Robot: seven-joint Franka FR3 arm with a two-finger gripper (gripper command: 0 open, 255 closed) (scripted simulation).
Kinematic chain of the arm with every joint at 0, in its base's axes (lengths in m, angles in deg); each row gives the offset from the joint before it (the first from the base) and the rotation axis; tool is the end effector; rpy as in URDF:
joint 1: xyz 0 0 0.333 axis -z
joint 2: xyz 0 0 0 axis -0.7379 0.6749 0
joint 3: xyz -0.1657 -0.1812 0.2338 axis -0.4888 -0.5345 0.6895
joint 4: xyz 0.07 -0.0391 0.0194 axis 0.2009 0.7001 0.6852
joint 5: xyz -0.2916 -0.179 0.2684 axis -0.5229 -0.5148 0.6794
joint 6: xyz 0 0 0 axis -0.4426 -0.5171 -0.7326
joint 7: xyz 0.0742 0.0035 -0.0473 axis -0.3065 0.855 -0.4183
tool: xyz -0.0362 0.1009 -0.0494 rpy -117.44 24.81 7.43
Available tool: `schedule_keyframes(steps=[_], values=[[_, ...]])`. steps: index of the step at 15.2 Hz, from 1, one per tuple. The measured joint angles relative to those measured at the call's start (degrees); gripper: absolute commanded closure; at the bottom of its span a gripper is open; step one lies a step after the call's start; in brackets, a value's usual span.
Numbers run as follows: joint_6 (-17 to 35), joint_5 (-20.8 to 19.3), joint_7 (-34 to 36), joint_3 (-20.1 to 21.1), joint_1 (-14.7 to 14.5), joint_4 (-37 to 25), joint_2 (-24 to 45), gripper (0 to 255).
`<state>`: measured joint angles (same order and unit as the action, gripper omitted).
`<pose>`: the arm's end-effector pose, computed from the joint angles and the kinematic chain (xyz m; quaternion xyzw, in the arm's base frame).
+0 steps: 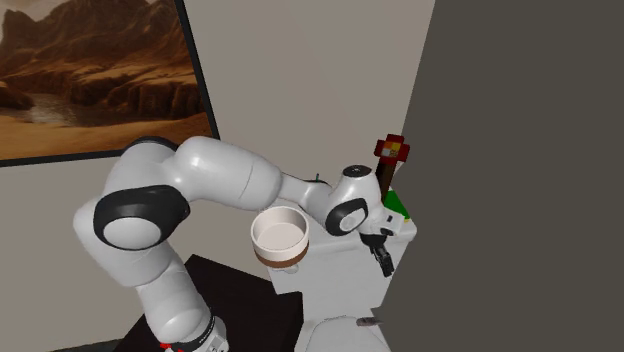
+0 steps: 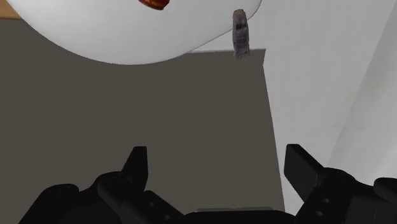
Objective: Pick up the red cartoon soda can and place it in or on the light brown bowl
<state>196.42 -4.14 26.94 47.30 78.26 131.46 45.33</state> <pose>0.3320 -0.4700 0.3790 0.8647 -0.4725 0.0622 0.1584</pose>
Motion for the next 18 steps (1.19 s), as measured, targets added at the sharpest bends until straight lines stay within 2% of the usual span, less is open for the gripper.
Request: schedule_keyframes(steps=[4, 8, 12, 18], values=[[2.96, 7.97, -6.09, -1.88, 2.52, -0.96, 6.72, 0], [3.98, 16.80, -12.40, -1.41, 6.16, -3.76, 13.95, 0], [4.16, 24.80, -18.70, 0.41, 11.48, -7.16, 21.05, 0], [3.48, 33.54, -25.10, 4.16, 19.48, -12.55, 31.42, 0]])
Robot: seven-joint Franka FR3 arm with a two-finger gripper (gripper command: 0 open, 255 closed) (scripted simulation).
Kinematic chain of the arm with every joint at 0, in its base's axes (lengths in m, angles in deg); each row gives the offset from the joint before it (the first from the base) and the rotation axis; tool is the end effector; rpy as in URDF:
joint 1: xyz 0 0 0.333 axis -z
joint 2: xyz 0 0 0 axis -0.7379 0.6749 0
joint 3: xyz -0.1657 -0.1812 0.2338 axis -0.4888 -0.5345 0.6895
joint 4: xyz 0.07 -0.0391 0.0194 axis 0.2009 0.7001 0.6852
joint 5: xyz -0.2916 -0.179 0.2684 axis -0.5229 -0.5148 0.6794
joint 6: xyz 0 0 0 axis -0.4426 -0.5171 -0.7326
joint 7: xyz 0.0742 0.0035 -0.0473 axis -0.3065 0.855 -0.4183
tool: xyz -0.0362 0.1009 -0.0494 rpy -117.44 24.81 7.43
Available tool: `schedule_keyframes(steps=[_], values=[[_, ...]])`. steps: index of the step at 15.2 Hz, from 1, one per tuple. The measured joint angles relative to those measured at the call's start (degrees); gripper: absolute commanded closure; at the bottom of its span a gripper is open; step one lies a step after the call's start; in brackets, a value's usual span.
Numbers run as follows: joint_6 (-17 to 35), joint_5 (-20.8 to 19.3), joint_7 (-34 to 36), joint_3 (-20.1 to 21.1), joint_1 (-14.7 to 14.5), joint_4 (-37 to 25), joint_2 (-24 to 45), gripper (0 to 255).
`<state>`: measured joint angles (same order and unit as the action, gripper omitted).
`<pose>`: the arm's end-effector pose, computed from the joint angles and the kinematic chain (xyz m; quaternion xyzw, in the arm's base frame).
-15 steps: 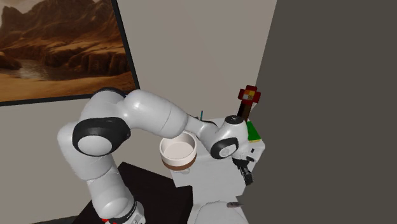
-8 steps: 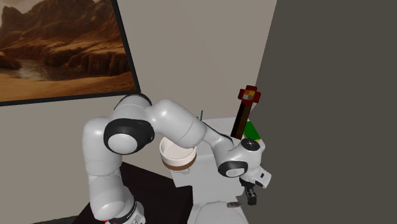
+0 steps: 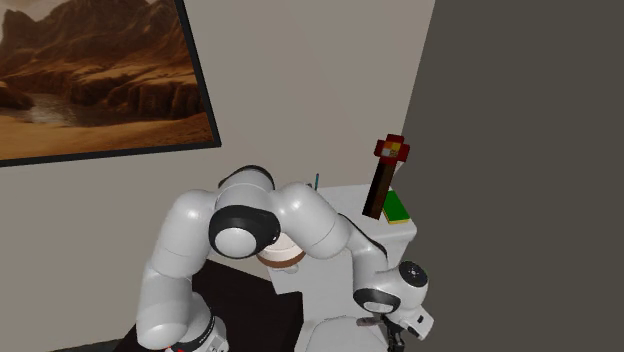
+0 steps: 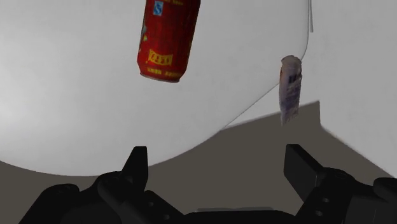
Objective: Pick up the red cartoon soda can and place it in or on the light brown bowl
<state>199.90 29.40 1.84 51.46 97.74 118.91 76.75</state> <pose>0.2171 -0.5938 0.1678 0.8185 -0.5739 -0.0183 0.0186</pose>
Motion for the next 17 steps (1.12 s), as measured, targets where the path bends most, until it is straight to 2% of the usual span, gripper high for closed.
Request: schedule_keyframes(steps=[6, 12, 17], values=[[-1.86, 5.67, -4.07, 3.37, 7.51, -6.54, 10.42, 0], [-4.36, 9.20, -6.08, 5.86, 13.66, -13.03, 20.22, 0], [-3.91, 10.20, -6.58, 6.82, 15.22, -15.18, 24.11, 0]])
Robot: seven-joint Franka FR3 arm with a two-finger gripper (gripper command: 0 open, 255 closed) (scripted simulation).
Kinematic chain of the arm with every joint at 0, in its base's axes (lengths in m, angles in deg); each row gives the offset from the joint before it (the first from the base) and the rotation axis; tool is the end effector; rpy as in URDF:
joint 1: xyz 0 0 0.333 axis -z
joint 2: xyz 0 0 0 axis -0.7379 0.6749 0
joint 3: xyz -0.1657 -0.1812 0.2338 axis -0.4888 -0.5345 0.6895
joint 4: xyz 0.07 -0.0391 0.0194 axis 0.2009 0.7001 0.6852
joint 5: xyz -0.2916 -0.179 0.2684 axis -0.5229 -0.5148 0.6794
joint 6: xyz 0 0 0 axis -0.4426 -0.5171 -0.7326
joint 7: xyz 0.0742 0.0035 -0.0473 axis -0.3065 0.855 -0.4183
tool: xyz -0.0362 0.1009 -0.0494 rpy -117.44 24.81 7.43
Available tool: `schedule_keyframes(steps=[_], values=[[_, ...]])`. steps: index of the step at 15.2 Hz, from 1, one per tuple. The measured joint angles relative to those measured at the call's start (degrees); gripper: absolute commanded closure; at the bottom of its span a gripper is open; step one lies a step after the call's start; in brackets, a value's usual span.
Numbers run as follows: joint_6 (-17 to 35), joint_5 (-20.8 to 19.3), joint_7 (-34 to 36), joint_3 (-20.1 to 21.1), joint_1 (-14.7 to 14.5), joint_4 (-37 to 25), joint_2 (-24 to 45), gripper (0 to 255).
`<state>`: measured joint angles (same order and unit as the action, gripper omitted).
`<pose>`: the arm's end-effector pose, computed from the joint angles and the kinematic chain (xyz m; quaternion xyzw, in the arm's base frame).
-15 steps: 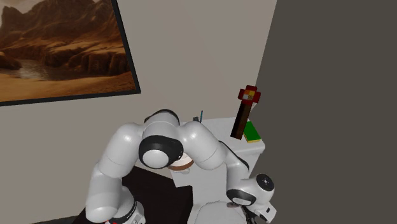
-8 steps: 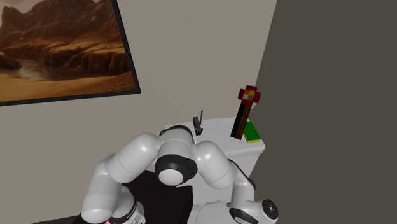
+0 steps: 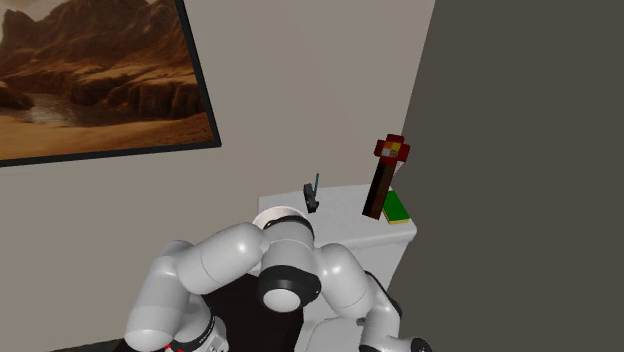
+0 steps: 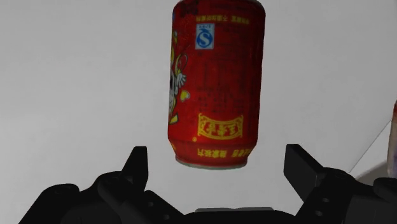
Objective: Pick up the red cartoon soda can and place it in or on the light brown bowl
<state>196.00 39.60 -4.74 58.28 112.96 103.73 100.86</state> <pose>0.1268 -0.6221 -0.0171 -0.7646 0.6346 0.0724 0.0859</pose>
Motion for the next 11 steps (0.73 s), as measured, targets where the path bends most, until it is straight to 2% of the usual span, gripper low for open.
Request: schedule_keyframes(steps=[10, 11], values=[[1.93, 0.66, -0.41, 0.85, 0.52, -1.01, 2.89, 0], [1.93, 0.66, -0.41, 0.85, 0.52, -1.01, 2.89, 255]])
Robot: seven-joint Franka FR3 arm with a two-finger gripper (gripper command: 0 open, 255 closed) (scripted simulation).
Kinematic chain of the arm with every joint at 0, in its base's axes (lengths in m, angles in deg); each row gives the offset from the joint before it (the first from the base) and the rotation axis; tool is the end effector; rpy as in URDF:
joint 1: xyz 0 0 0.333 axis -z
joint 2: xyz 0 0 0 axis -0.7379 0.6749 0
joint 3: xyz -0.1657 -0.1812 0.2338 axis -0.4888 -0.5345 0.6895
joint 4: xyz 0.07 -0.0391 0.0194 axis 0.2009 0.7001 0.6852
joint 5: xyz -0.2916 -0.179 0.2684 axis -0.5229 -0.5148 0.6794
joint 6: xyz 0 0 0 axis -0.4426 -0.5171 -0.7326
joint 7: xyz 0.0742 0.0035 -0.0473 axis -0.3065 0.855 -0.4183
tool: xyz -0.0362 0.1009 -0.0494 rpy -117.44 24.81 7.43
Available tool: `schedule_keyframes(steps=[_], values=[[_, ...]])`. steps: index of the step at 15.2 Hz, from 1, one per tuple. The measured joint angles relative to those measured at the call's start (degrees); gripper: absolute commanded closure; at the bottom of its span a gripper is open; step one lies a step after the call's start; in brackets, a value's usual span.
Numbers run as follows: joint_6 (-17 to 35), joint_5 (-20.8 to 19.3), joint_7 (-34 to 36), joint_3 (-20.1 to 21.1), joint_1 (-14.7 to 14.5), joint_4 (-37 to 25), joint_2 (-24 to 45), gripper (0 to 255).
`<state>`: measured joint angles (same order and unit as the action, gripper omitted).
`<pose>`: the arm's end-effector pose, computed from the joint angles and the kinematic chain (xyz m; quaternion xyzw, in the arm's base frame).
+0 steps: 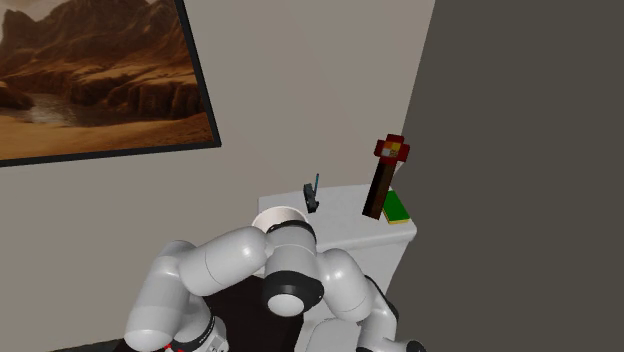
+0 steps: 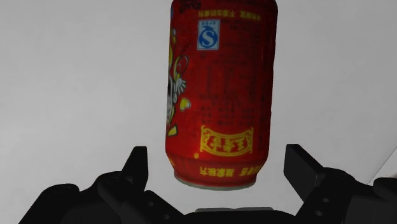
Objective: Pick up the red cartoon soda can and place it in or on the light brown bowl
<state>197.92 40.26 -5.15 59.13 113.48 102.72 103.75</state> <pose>0.1262 -0.6162 -0.0427 -0.7644 0.6348 0.0724 0.0863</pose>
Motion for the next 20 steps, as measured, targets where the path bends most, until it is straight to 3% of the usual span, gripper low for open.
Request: schedule_keyframes(steps=[10, 20], values=[[0.03, 0.01, 0.00, 0.00, -0.01, -0.03, -0.03, 255], [-2.83, -1.09, 0.60, -1.56, -1.24, 3.79, -6.50, 255]])
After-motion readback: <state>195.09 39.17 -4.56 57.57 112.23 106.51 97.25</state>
